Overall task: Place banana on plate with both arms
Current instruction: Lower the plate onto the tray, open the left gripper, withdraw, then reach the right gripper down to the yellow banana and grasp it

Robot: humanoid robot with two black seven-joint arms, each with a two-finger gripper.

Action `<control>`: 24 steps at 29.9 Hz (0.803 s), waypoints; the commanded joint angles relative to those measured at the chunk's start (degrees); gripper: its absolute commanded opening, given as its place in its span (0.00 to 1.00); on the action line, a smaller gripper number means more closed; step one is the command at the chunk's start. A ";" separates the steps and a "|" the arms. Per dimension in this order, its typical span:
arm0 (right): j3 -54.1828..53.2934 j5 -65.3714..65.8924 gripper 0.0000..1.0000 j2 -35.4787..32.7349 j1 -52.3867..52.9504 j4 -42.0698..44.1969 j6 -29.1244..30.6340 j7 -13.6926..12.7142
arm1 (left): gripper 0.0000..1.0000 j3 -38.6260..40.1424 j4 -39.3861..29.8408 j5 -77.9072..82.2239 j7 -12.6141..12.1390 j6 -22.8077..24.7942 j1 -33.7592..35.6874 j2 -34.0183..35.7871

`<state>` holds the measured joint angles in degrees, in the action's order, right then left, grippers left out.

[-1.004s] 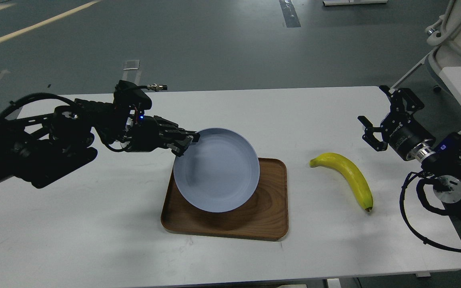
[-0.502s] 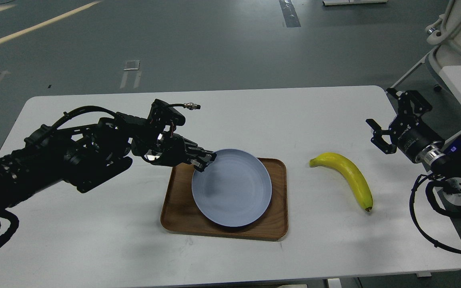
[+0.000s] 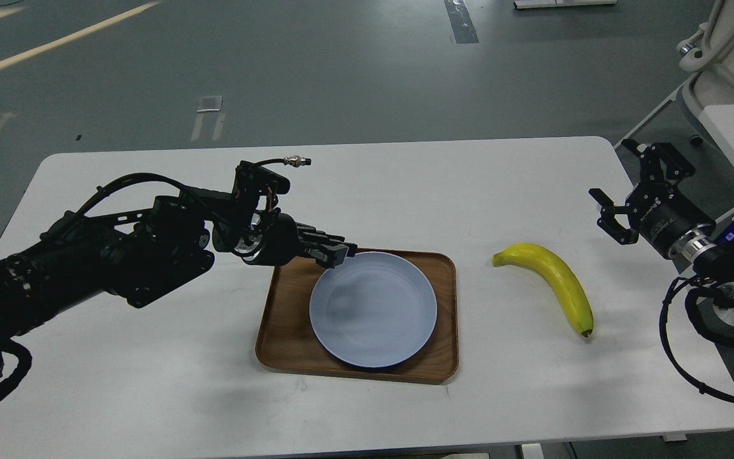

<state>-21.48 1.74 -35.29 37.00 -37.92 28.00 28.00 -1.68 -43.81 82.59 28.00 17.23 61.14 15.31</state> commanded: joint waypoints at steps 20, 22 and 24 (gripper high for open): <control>5.12 12.96 1.00 -10.22 5.34 -6.62 0.00 0.00 | 0.98 28.12 0.22 -78.02 0.00 10.77 -19.73 16.68; 7.24 24.06 1.00 -13.21 8.78 -9.79 0.00 0.00 | 0.98 29.19 0.31 -77.94 0.00 10.77 -21.06 16.68; 8.82 38.35 1.00 -17.68 13.16 -13.30 0.00 0.00 | 0.98 29.19 0.31 -77.94 0.00 10.77 -21.33 16.50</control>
<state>-15.03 22.75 -47.64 44.80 -46.81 28.00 28.00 26.63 -43.54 4.69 27.99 27.74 40.88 31.88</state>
